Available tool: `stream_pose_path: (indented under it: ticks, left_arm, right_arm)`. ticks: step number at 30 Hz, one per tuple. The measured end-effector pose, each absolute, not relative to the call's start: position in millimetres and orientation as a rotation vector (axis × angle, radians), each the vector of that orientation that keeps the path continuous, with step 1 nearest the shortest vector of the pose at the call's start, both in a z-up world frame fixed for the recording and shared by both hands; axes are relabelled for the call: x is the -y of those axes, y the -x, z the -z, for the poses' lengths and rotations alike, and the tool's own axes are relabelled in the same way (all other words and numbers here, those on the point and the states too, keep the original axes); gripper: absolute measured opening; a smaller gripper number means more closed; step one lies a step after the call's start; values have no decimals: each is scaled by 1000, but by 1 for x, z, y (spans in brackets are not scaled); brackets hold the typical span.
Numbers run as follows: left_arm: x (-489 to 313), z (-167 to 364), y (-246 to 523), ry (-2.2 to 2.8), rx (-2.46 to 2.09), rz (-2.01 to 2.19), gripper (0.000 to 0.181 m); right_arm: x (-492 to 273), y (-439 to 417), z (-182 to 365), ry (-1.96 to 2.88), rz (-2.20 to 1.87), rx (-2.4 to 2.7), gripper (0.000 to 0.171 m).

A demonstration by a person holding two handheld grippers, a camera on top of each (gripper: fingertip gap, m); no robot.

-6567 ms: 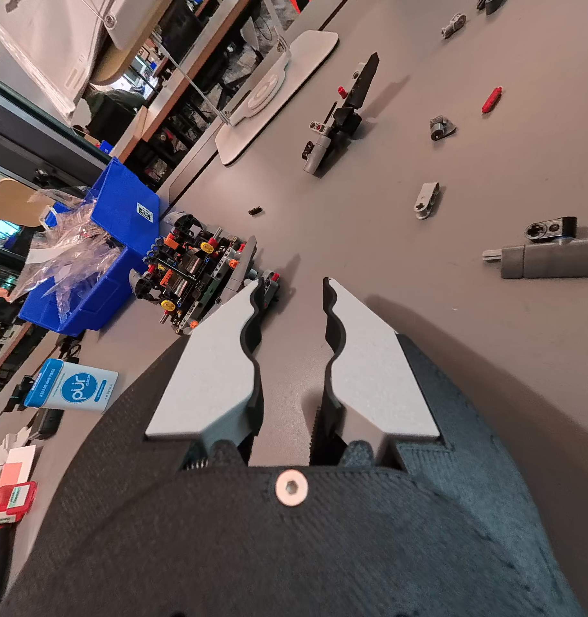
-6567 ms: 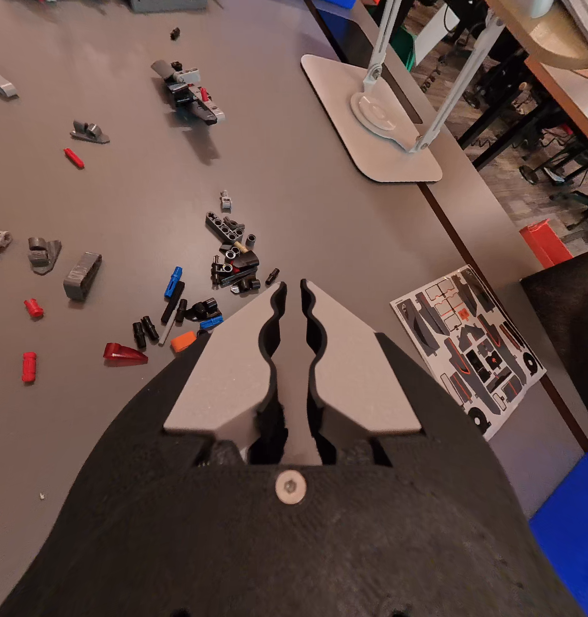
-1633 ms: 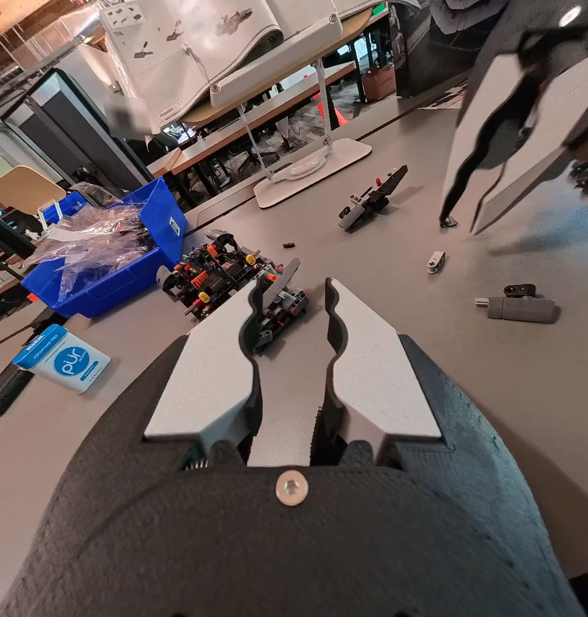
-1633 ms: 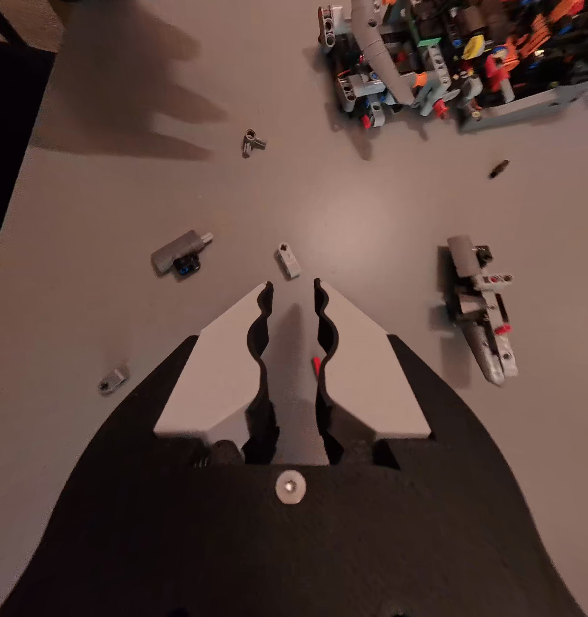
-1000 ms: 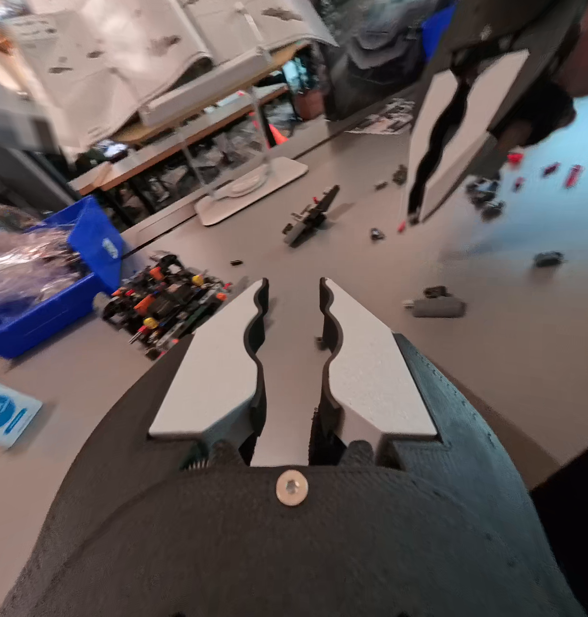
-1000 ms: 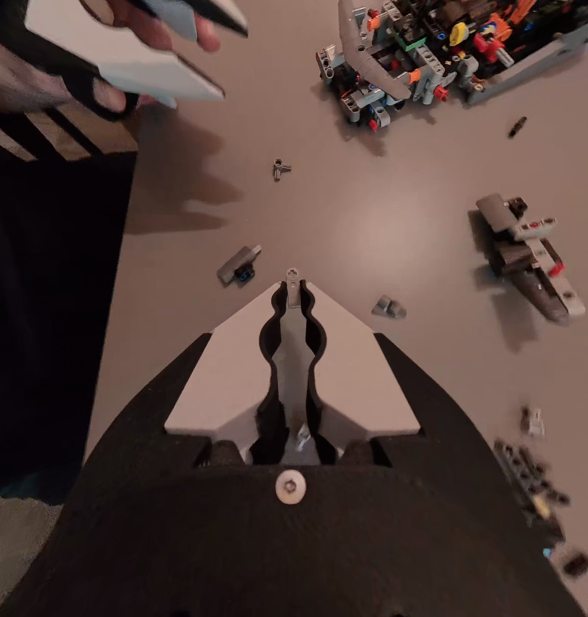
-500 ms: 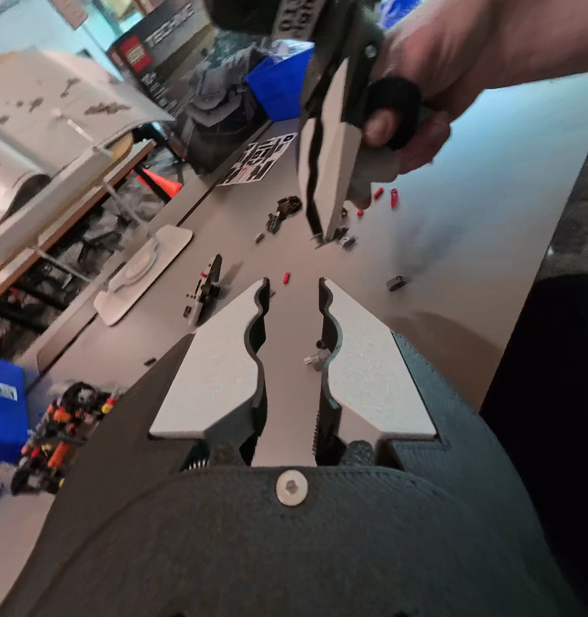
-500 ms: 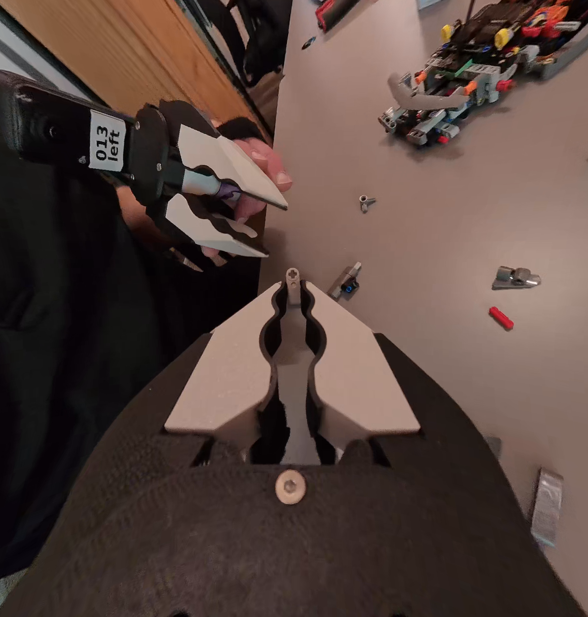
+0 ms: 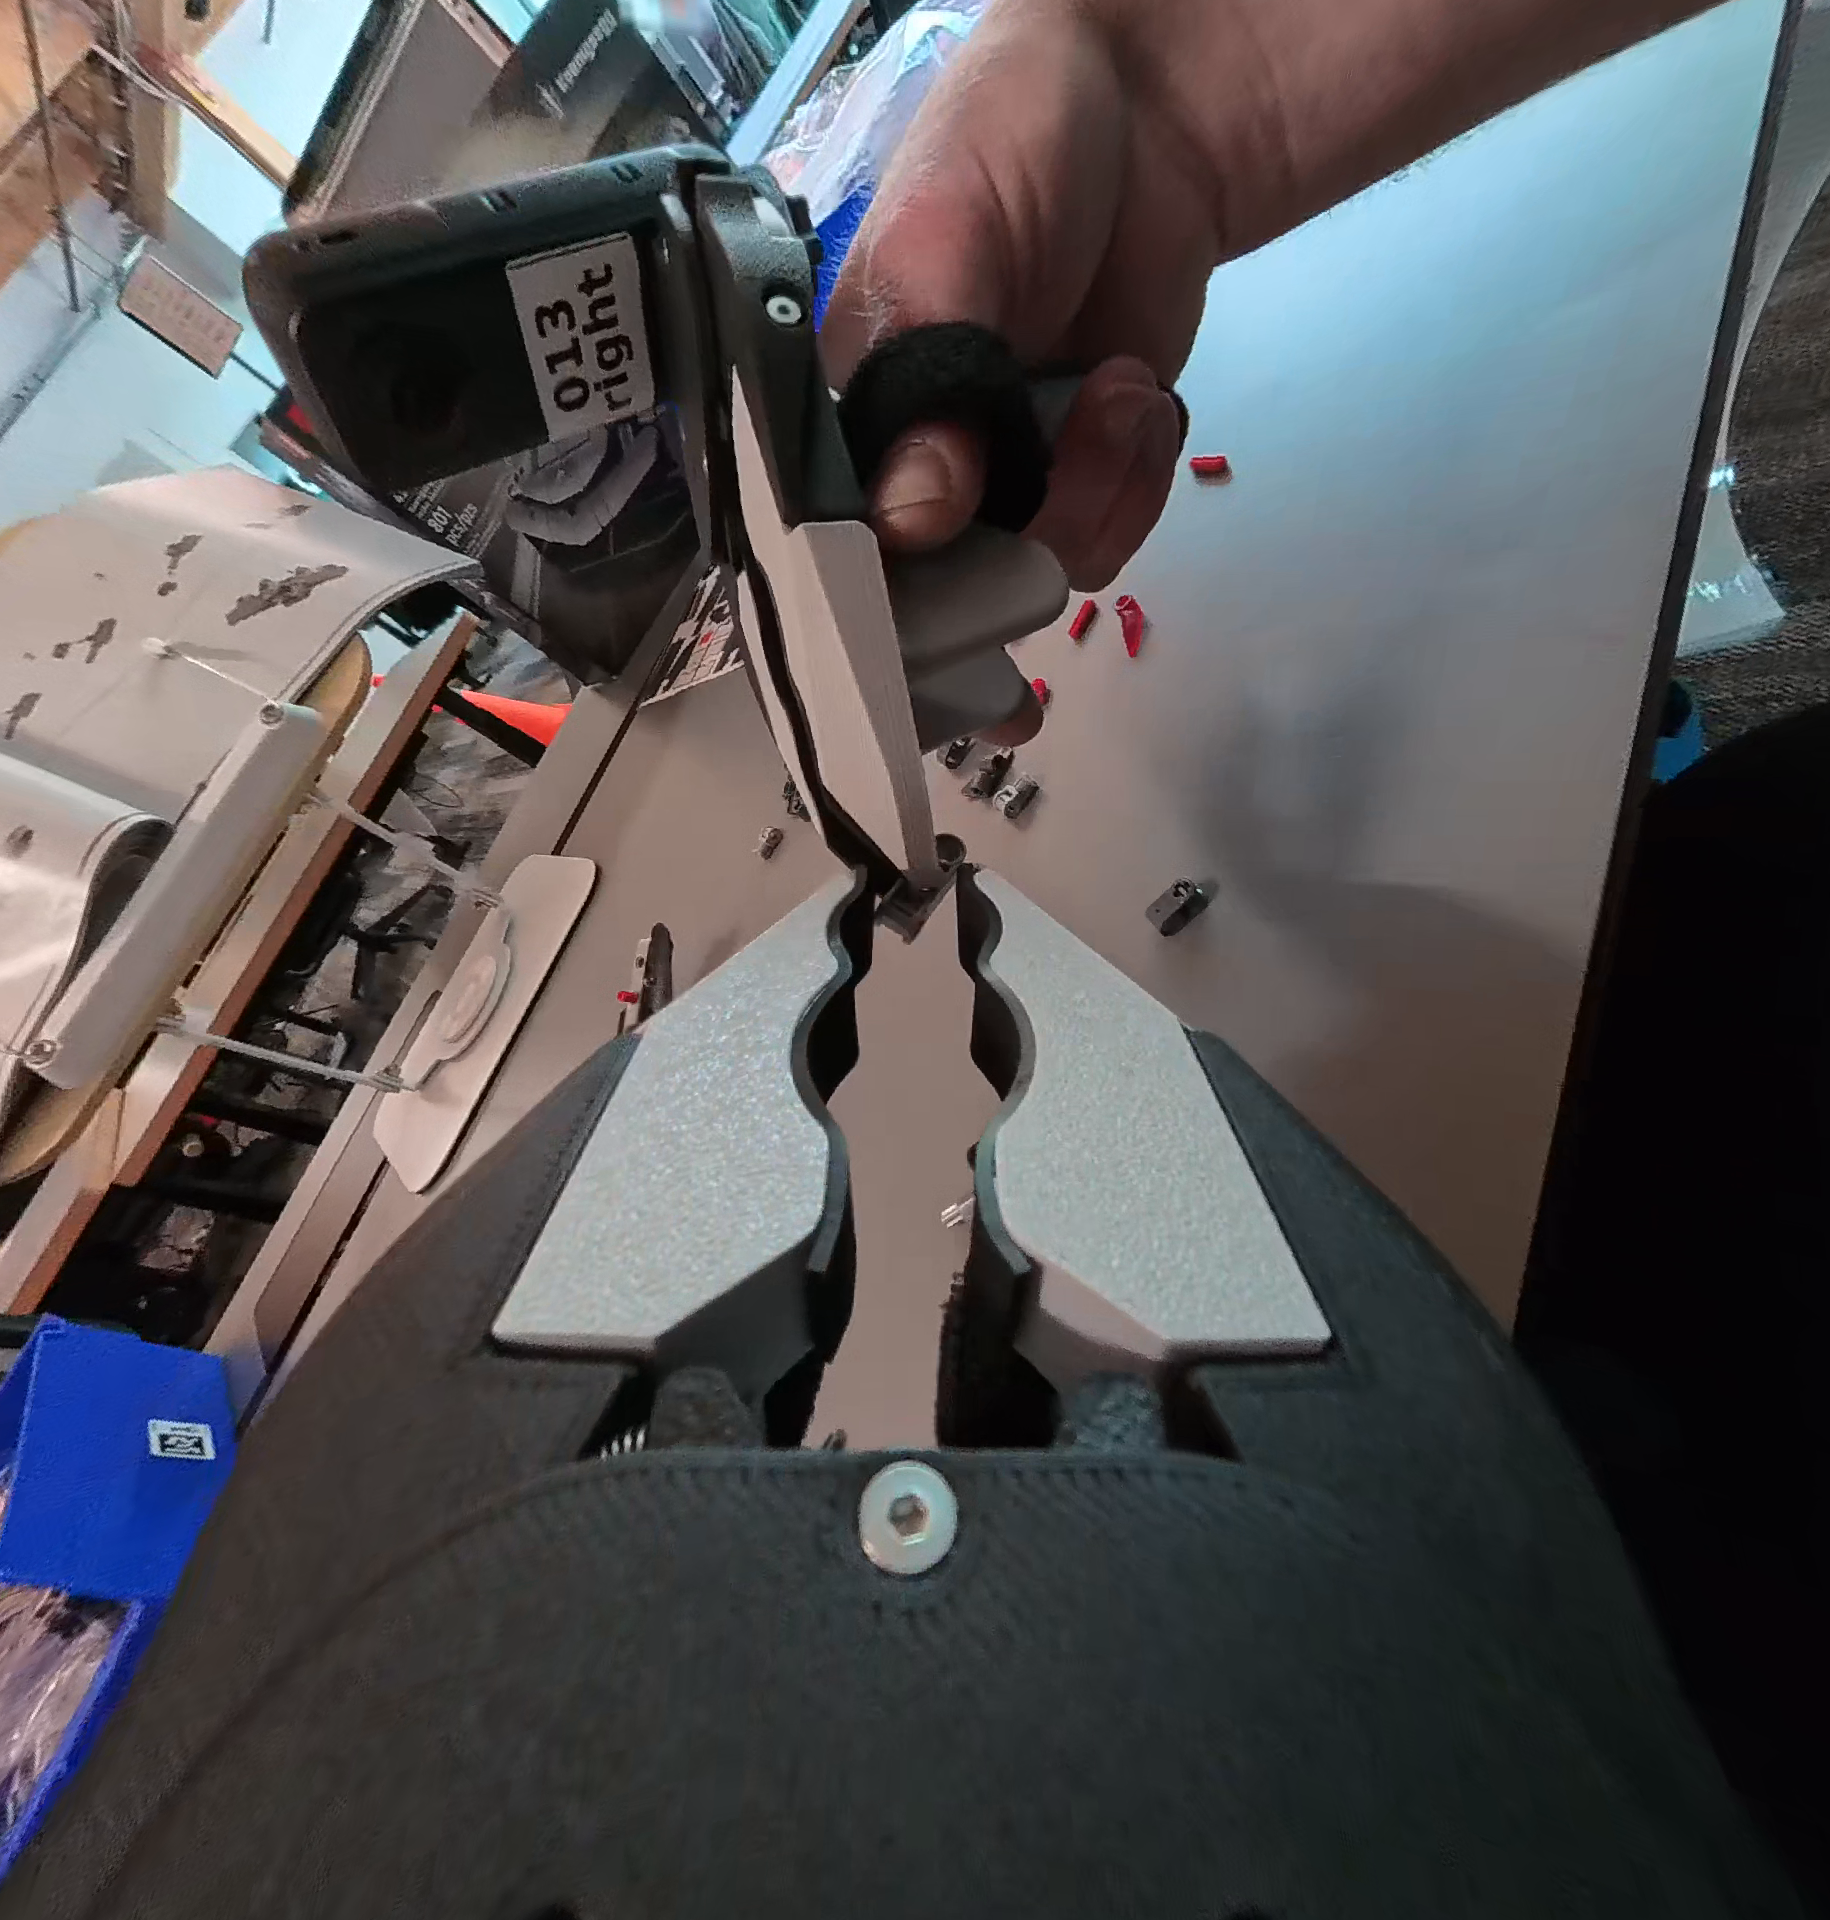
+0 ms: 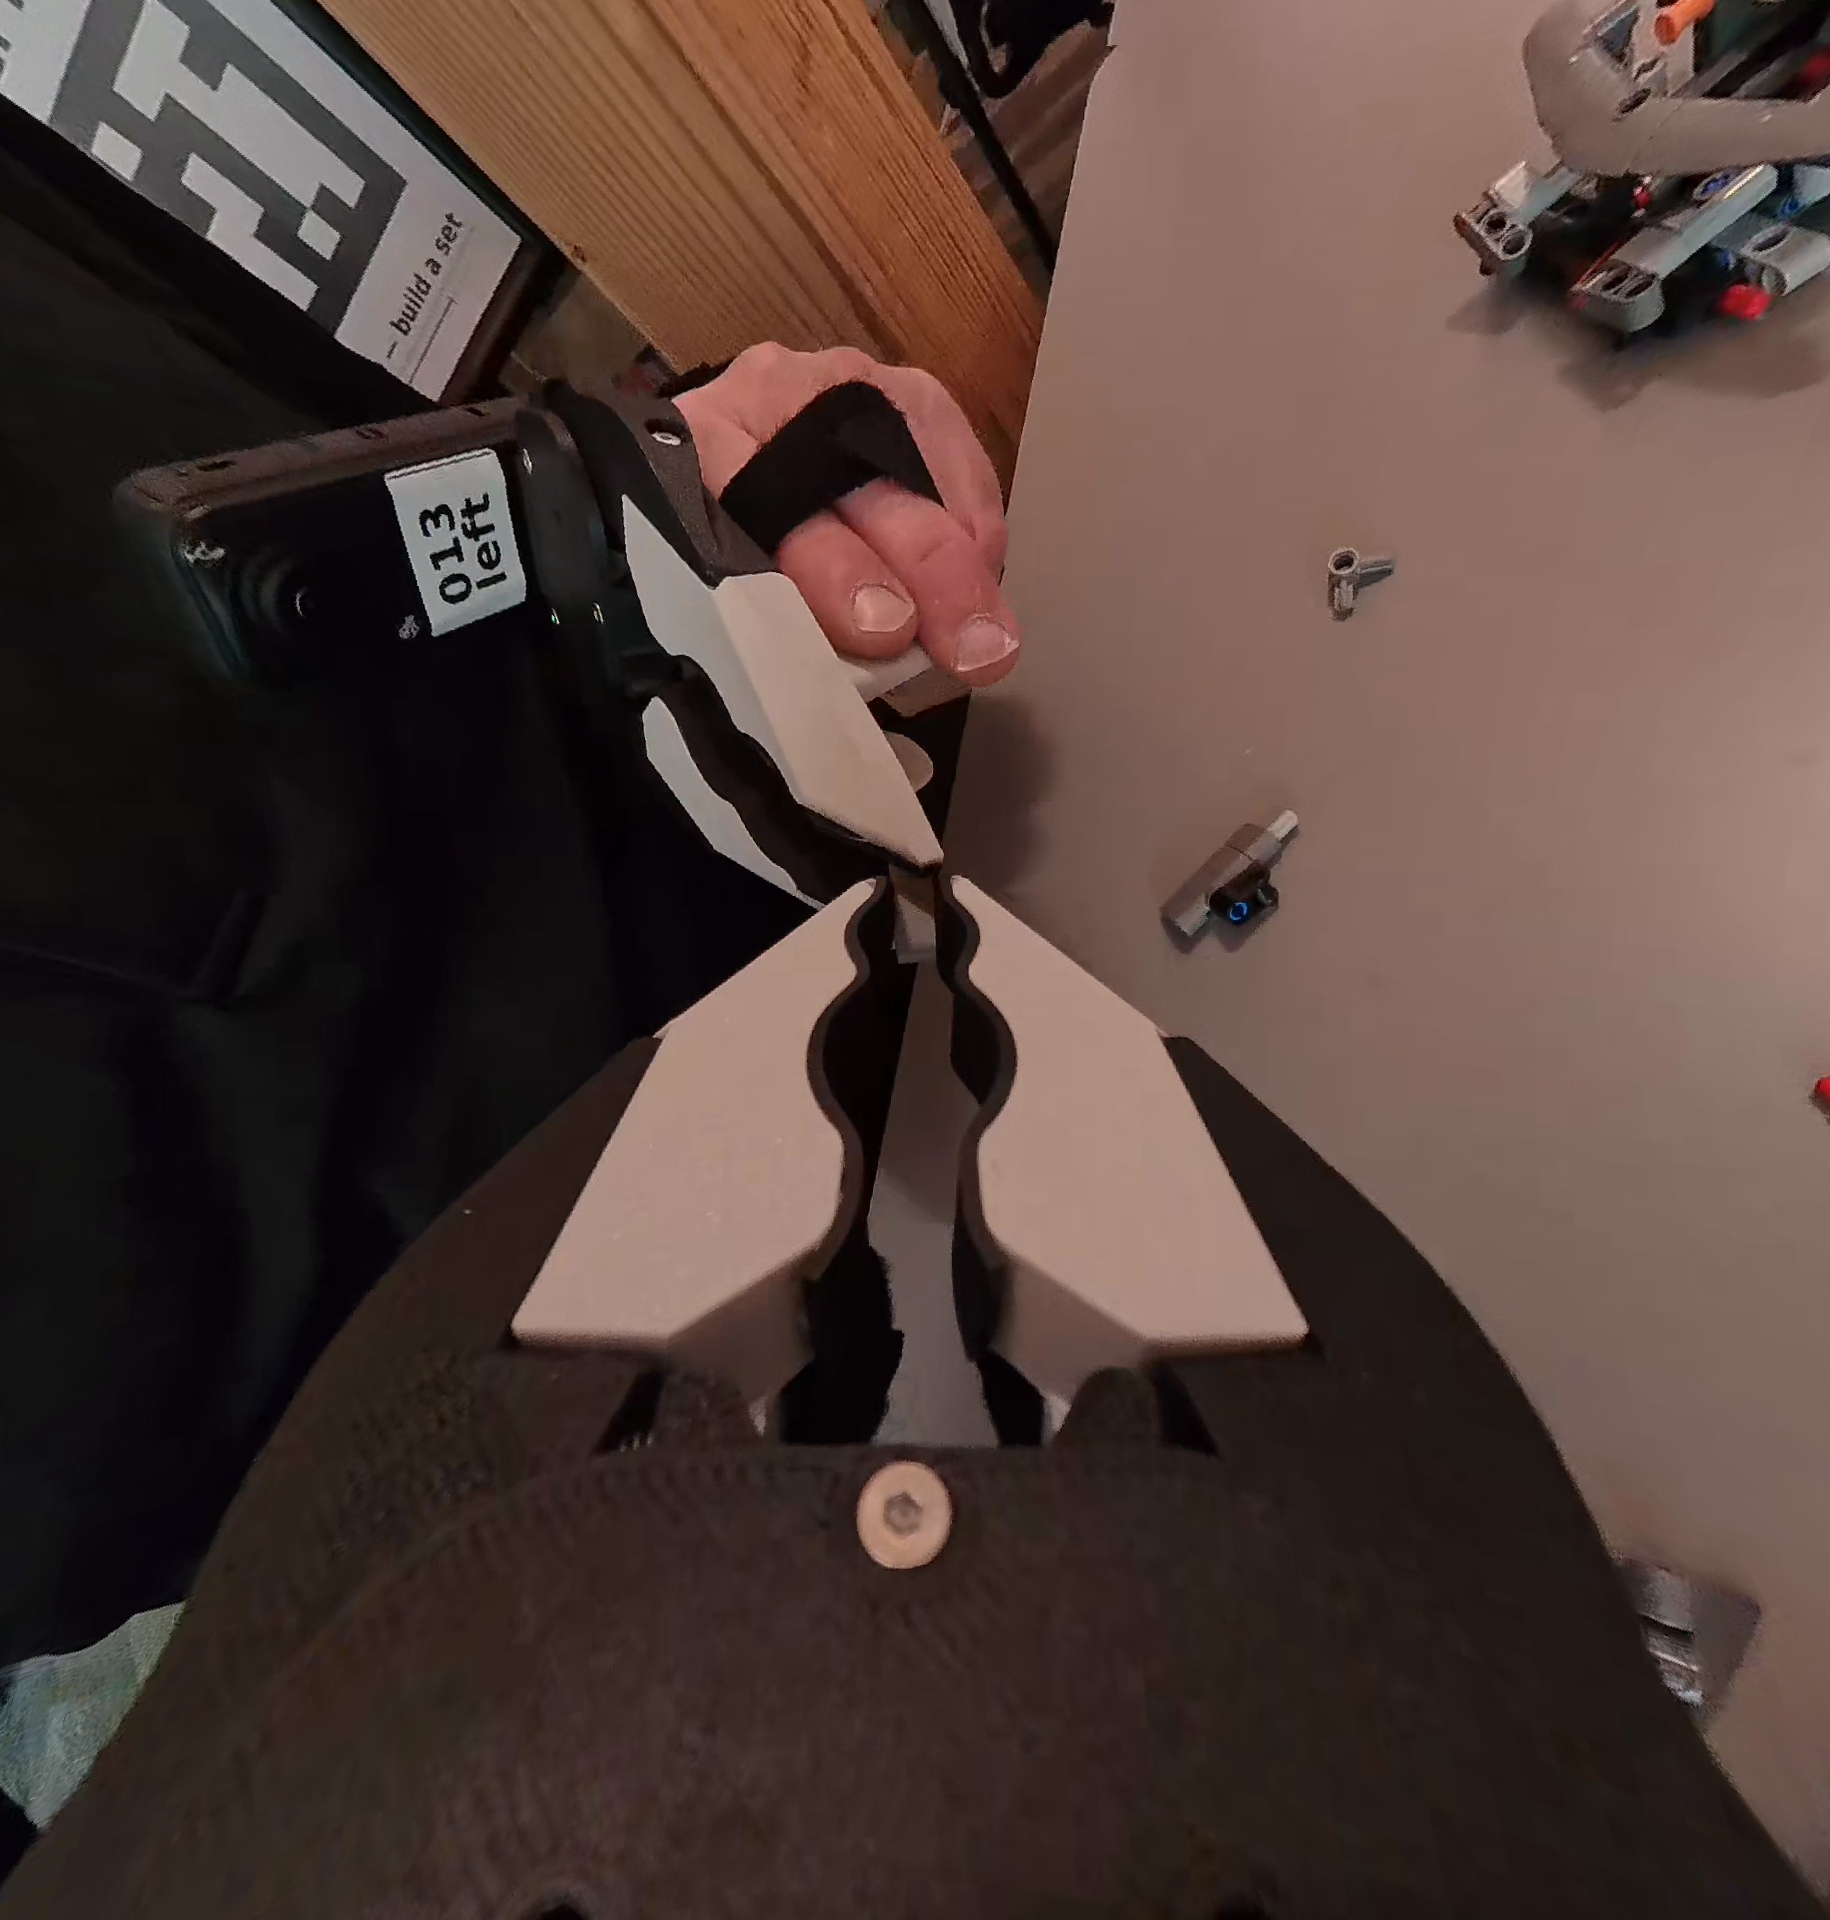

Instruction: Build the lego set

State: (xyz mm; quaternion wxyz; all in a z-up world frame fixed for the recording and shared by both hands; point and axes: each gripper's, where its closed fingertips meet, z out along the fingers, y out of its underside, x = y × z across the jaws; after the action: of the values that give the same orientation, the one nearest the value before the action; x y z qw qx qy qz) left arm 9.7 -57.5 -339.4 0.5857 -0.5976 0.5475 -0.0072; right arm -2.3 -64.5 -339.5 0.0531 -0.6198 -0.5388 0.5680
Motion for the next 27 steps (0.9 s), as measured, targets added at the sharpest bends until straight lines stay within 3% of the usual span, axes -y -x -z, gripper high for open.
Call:
stream_pose_path:
  ticks: [27]
  left_arm:
    - [37,325,0,1410,-1089,-18,12]
  right_arm:
    - [44,12,323,1815,-1768,1387,5]
